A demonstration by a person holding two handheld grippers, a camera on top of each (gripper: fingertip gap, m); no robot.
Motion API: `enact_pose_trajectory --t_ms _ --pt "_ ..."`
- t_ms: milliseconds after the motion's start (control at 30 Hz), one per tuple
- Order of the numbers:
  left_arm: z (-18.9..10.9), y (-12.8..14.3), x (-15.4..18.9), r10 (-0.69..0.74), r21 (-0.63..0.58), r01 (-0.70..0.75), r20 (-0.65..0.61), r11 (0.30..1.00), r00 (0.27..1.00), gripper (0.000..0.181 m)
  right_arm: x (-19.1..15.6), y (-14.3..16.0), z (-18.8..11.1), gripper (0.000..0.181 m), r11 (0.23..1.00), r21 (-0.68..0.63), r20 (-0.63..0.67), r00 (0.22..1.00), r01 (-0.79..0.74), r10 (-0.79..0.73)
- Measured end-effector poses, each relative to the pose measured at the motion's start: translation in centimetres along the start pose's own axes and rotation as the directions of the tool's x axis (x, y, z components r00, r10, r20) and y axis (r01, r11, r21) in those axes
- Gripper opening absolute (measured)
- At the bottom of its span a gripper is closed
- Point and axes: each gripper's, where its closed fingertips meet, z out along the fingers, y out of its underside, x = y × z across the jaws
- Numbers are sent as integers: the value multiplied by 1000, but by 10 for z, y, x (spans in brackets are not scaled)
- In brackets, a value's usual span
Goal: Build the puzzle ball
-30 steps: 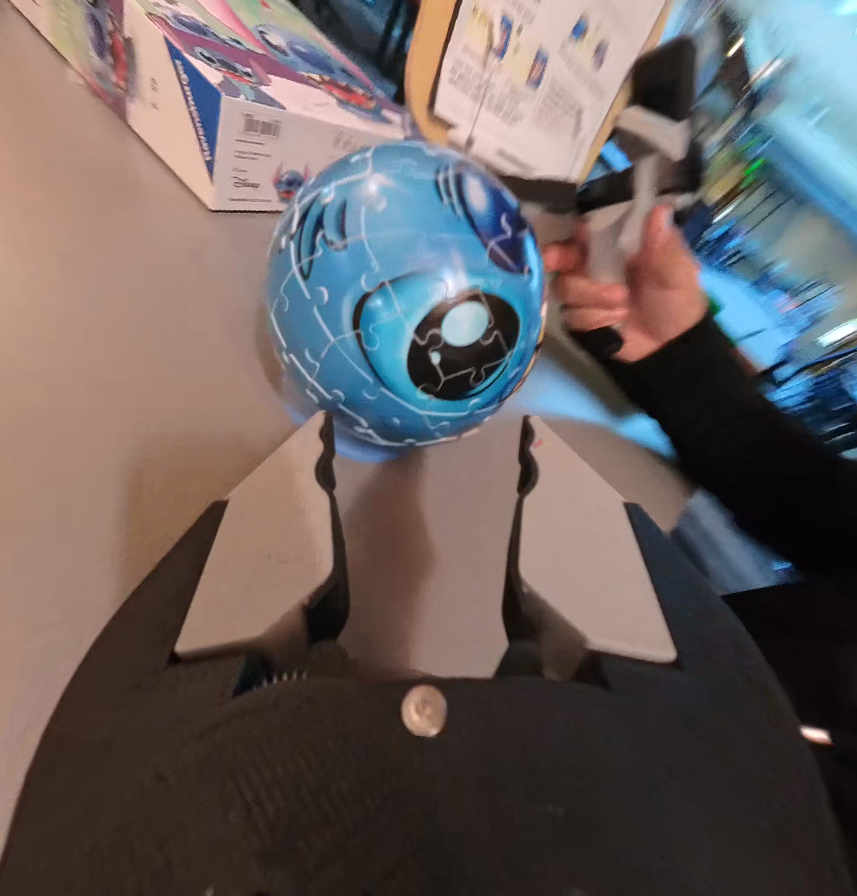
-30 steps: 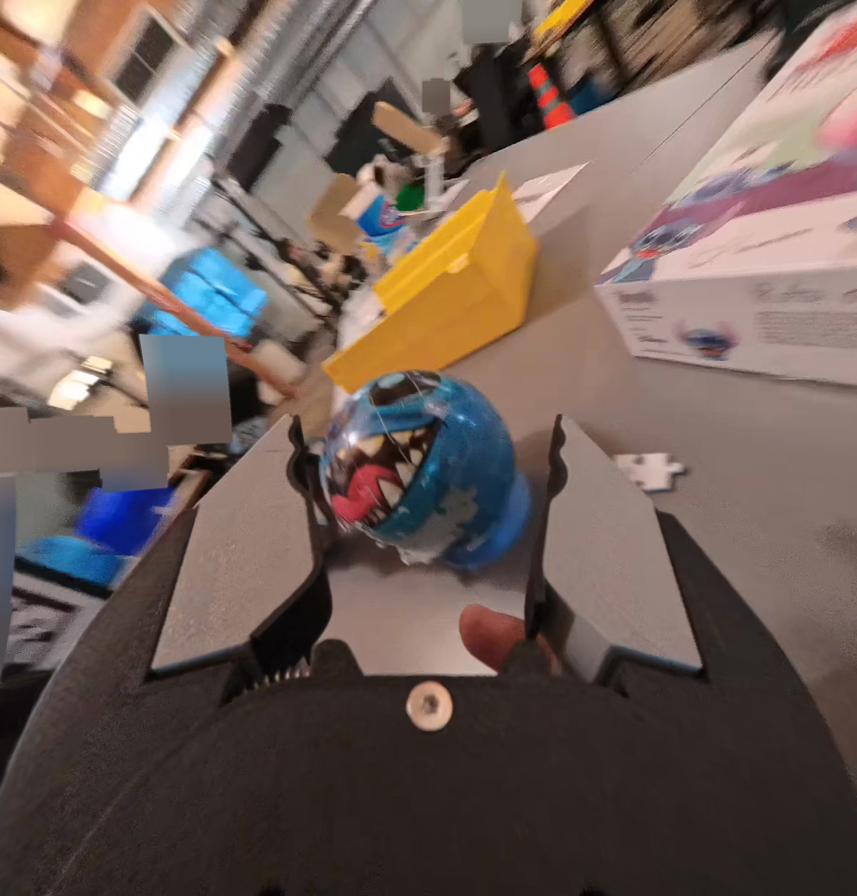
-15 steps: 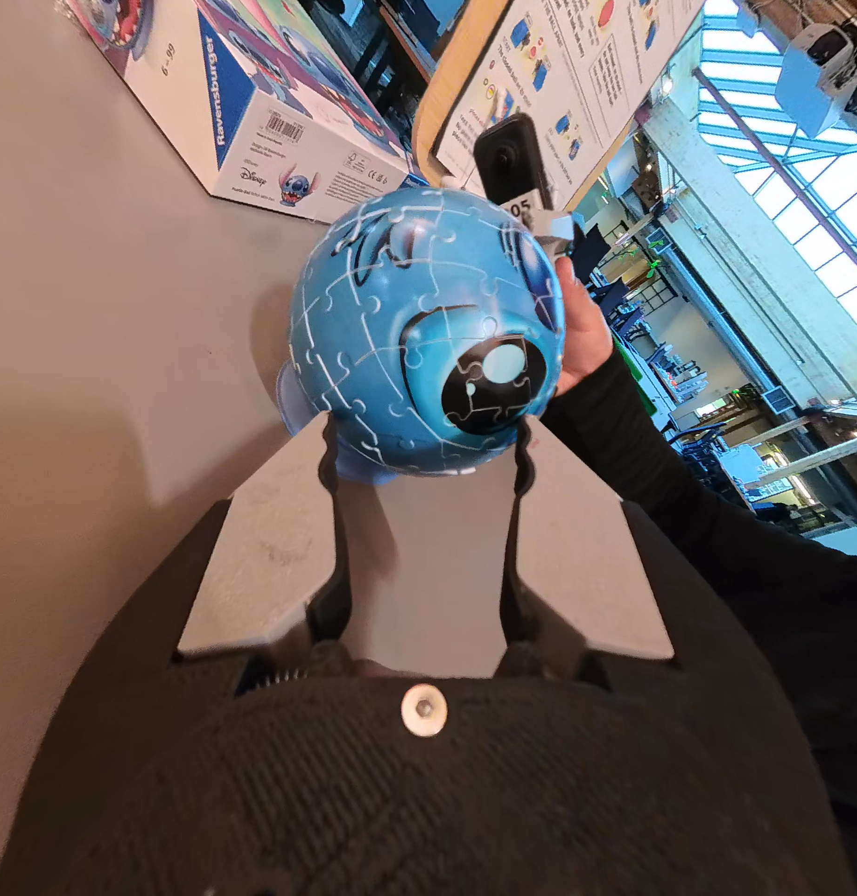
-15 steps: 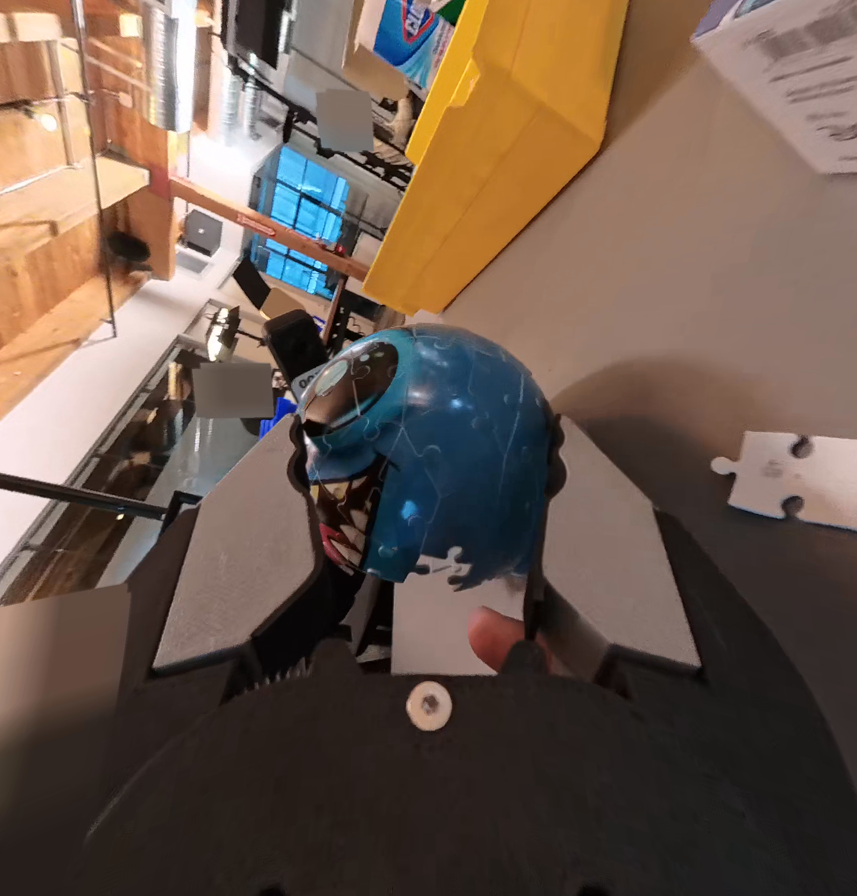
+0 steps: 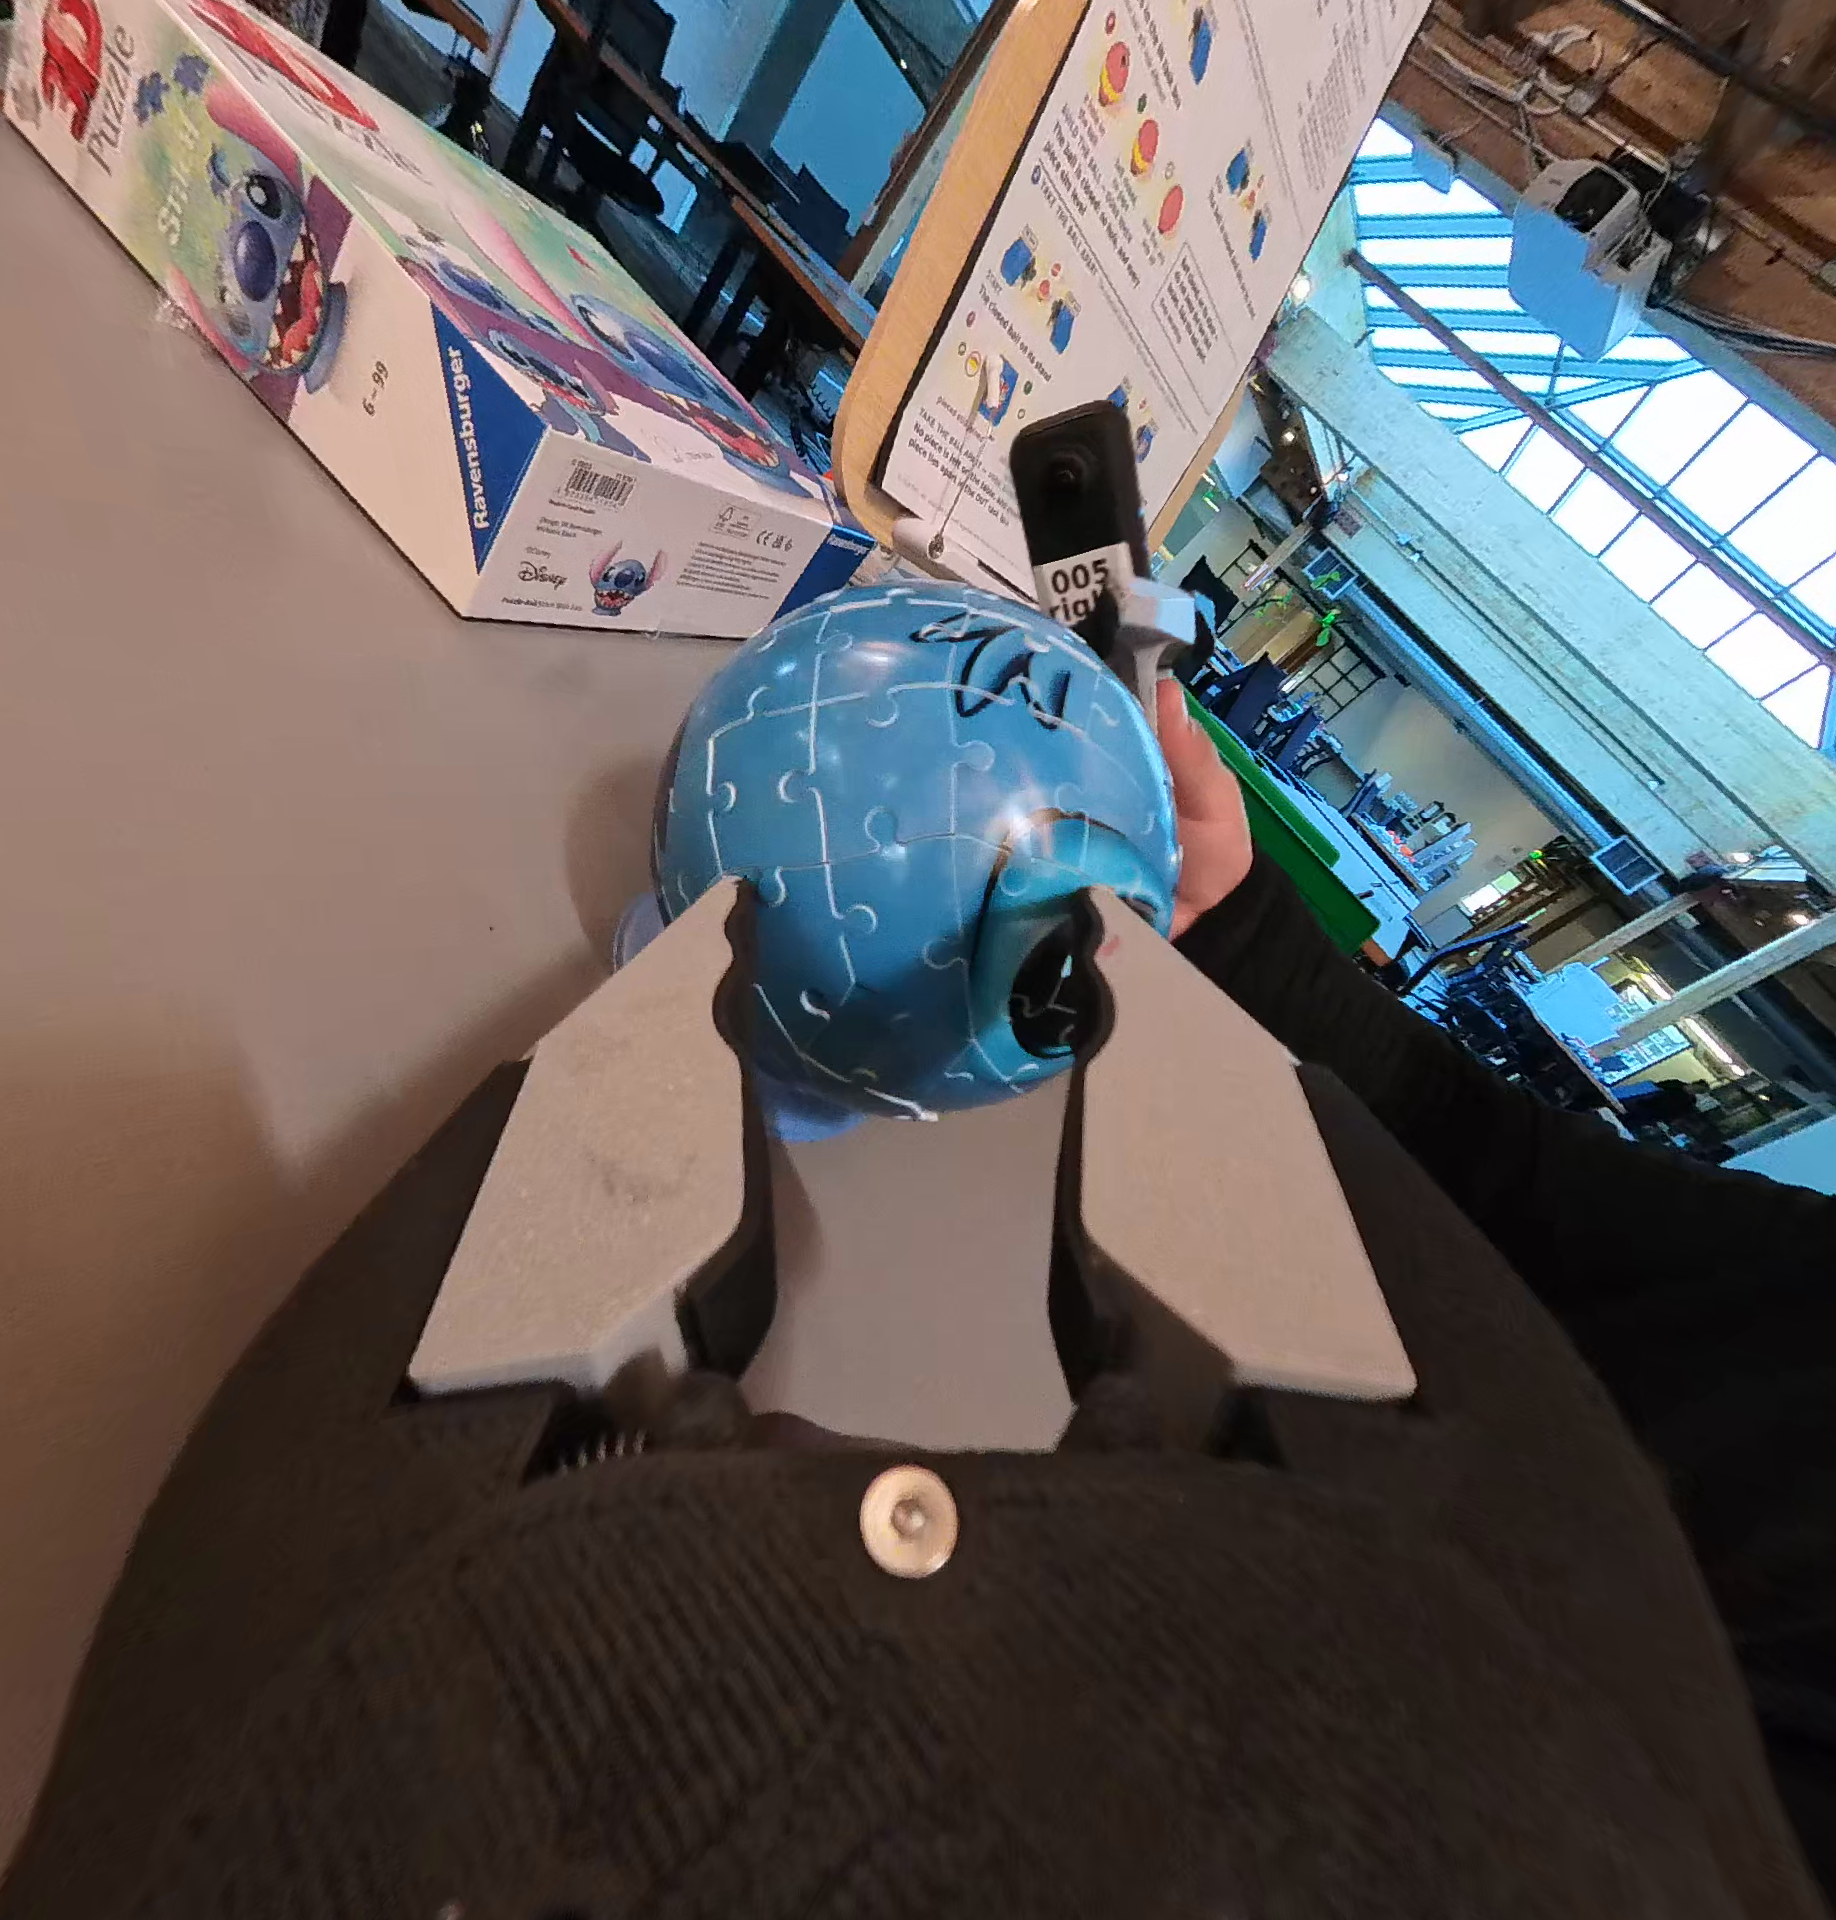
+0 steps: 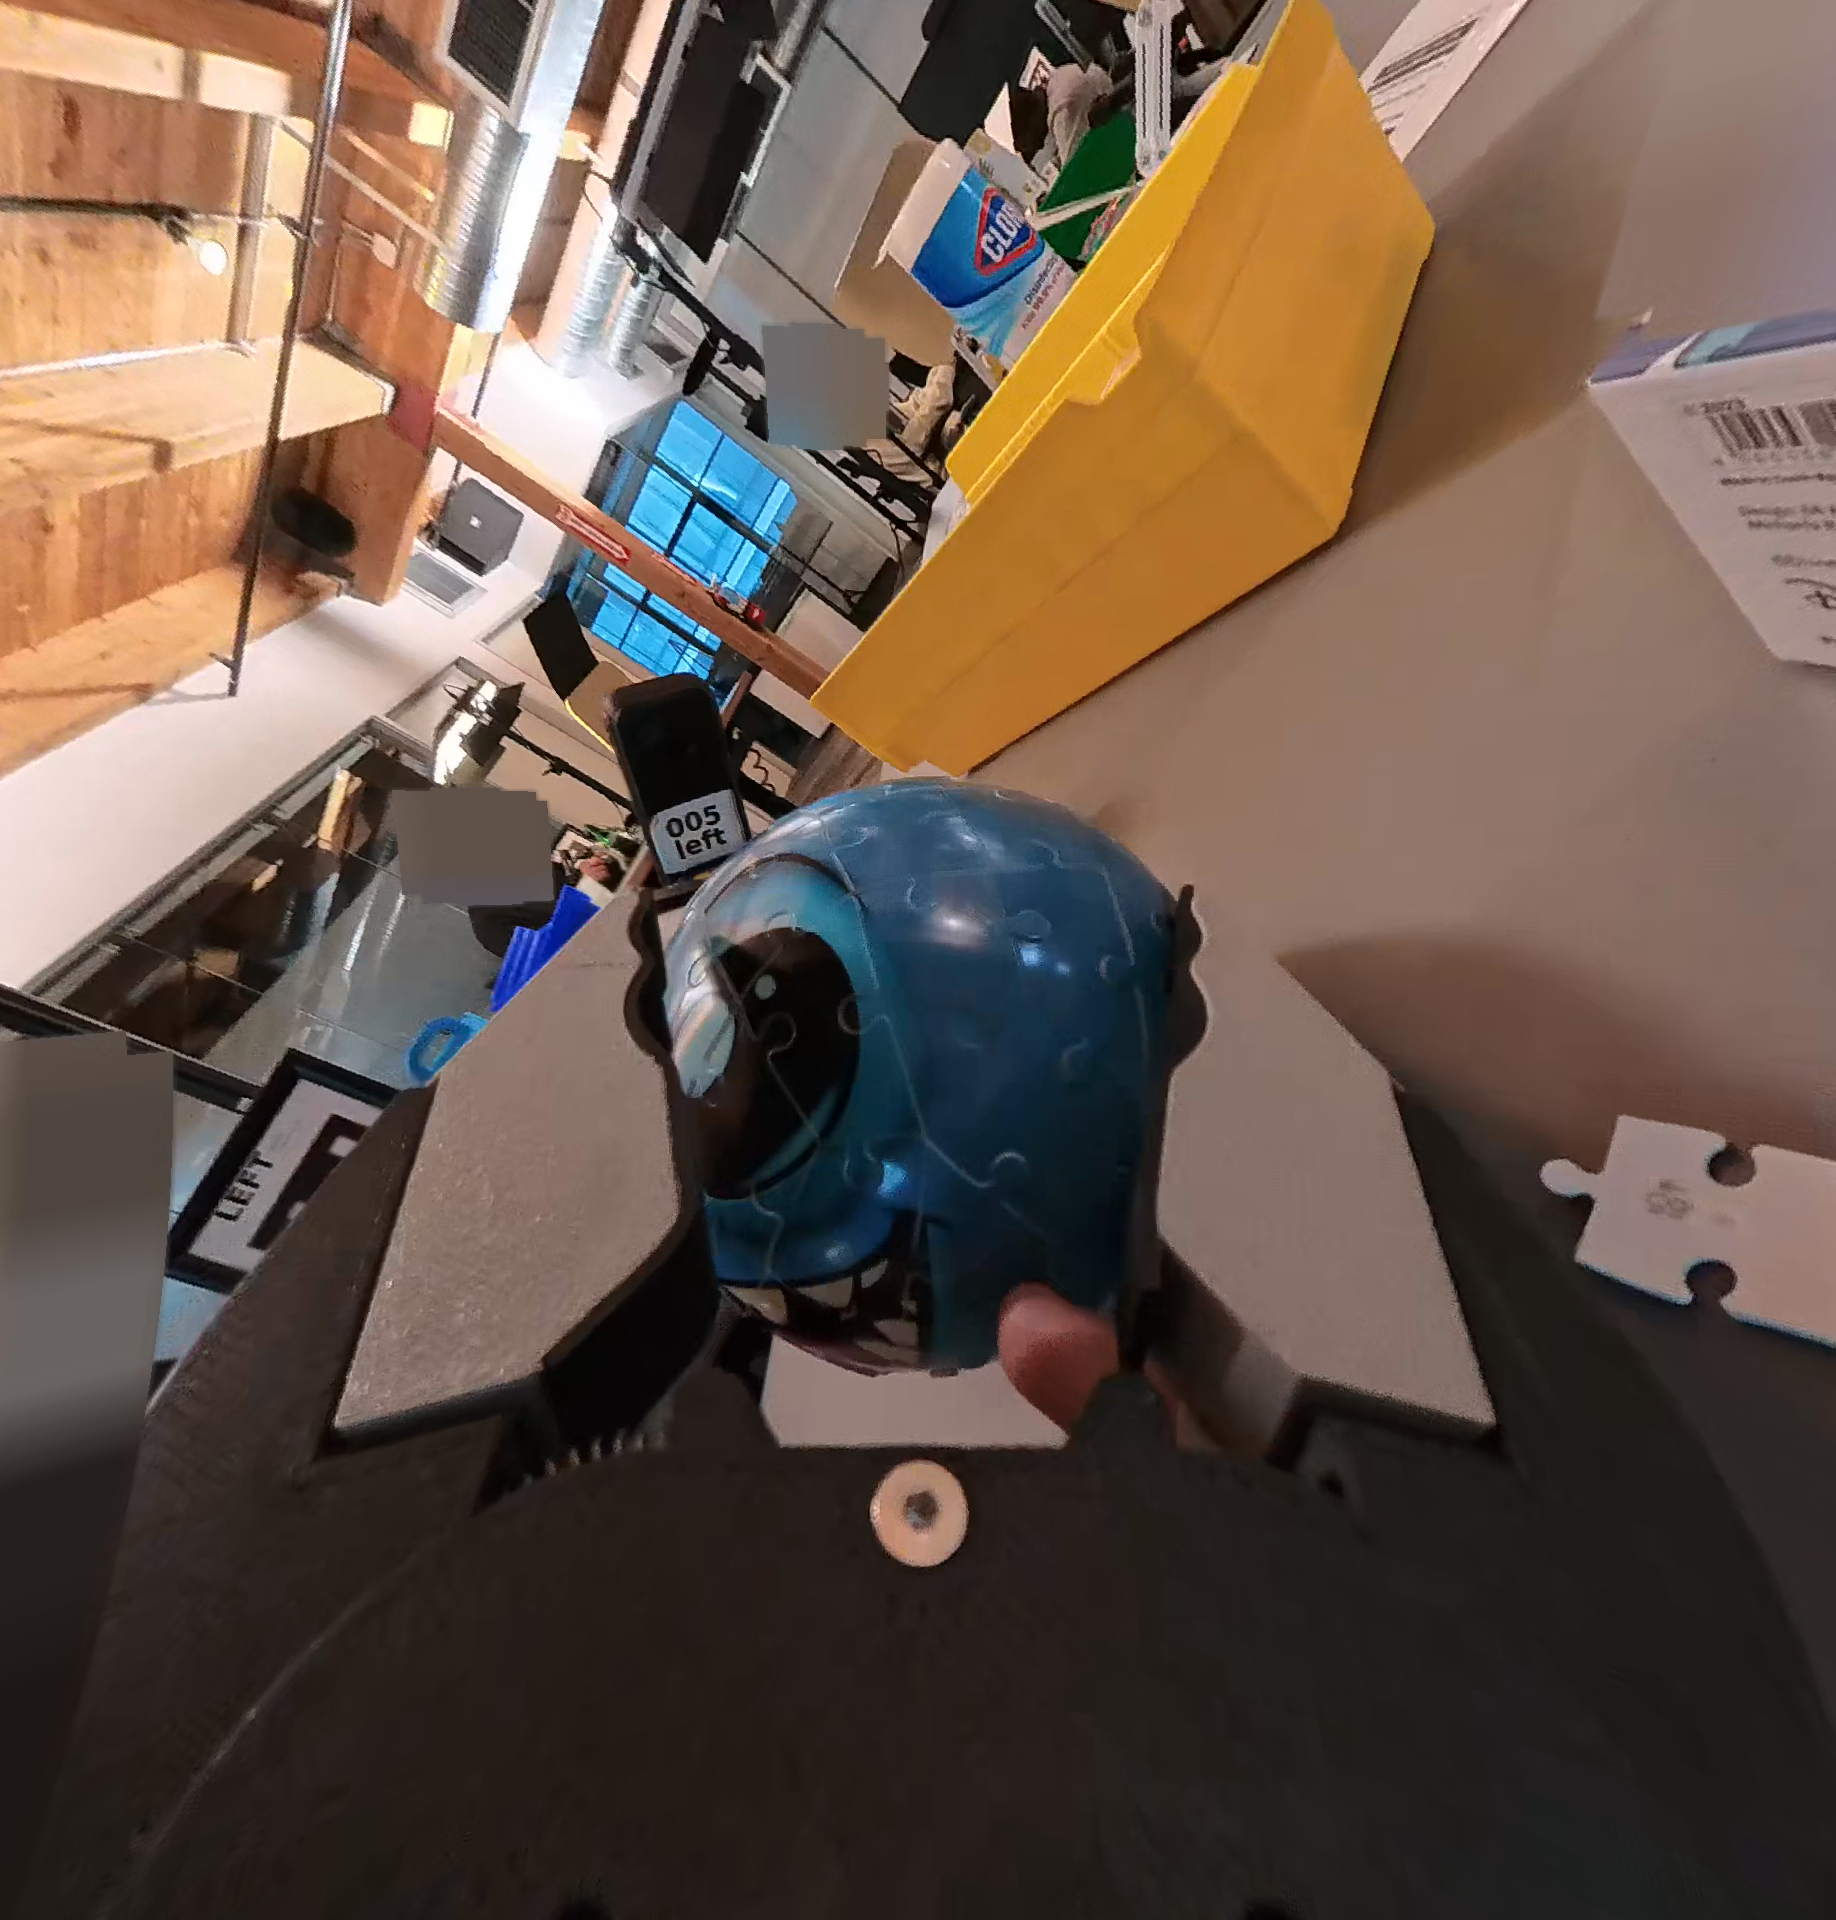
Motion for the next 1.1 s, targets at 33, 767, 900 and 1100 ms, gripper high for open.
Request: enact_pose_trajectory --t_ms 33,767,900,1100 --pt "0 0 0 4 -1 -4 1 1000 1000 59 -1 -1 0 95 1000 2 0 1000 13 -13" --pt "-14 8 10 137 -27 -137 17 990 990 61 -2 25 -80 104 962 17 -238 935 274 -262" --pt "-10 21 12 181 -73 -180 8 981 983 66 -8 65 -89 105 942 -144 -302 894 302 -332" --pt "-6 15 16 257 -64 -256 1 964 966 68 11 83 -74 102 904 -272 -388 822 330 -416"
